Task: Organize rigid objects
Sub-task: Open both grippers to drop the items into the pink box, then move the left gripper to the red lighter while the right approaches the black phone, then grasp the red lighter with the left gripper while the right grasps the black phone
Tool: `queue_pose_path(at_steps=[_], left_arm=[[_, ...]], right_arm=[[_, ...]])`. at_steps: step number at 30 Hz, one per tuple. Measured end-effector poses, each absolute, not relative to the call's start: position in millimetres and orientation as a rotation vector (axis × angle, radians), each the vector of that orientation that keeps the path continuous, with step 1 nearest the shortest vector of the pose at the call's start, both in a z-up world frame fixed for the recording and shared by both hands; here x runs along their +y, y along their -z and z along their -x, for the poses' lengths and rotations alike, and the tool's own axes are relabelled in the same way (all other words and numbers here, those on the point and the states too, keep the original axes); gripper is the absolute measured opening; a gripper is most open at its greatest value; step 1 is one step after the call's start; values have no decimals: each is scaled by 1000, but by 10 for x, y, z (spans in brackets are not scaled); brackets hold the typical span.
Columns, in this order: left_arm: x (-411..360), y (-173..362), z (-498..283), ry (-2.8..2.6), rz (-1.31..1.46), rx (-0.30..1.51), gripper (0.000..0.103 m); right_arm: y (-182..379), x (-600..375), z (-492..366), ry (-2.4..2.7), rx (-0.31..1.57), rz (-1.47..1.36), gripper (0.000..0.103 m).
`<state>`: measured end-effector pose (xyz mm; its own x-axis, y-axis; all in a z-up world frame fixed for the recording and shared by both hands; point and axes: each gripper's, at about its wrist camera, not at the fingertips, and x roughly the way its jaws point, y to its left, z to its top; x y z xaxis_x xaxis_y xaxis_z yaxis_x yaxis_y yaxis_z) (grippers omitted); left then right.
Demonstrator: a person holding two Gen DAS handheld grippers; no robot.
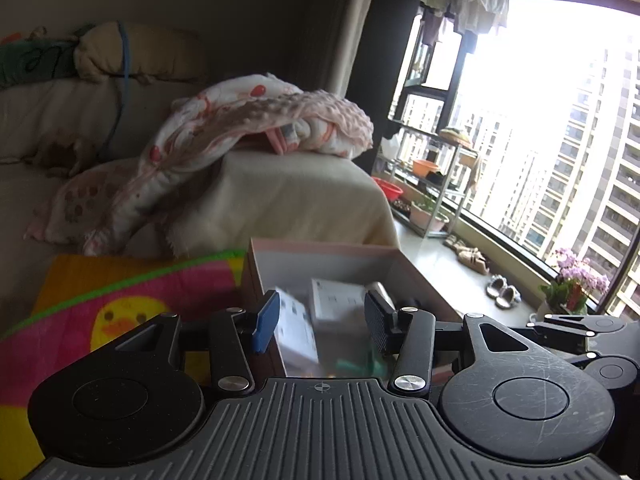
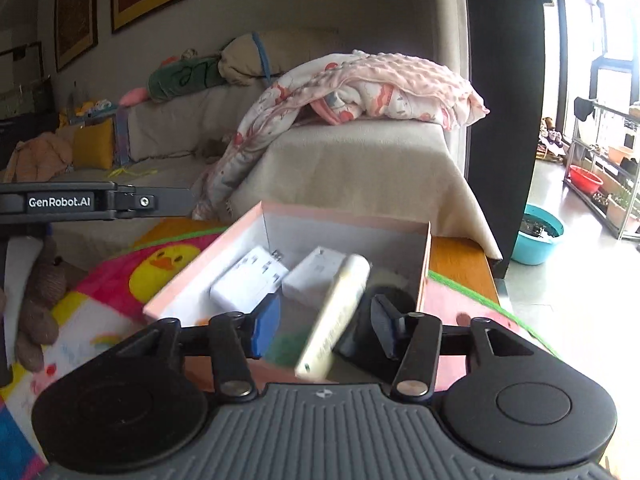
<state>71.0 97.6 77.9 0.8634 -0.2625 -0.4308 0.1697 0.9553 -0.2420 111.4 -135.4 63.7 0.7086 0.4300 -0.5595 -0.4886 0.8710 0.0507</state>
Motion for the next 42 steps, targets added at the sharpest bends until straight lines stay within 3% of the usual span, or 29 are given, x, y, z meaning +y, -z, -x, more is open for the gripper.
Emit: queue_pose_path(at_steps=[4,12,18,28,42], left_arm=[[847,-525,-231,272,174,559,51],[599,-146,335,341,143,741,51],[401,-96,404,350,69,766,51],[382,-81,314,265,23,740,47],[540,-66,349,226,57,714,42]], right_arm=[[-475,-1573,-624,-481,576,162,69],[-178,-1918,-138,-473,733,52,69],[-144,-2017,3,-510,758,20,69],[-143,-1554,369,-782,749,275,74],[-95,-1382,-59,-579,722,234,72]])
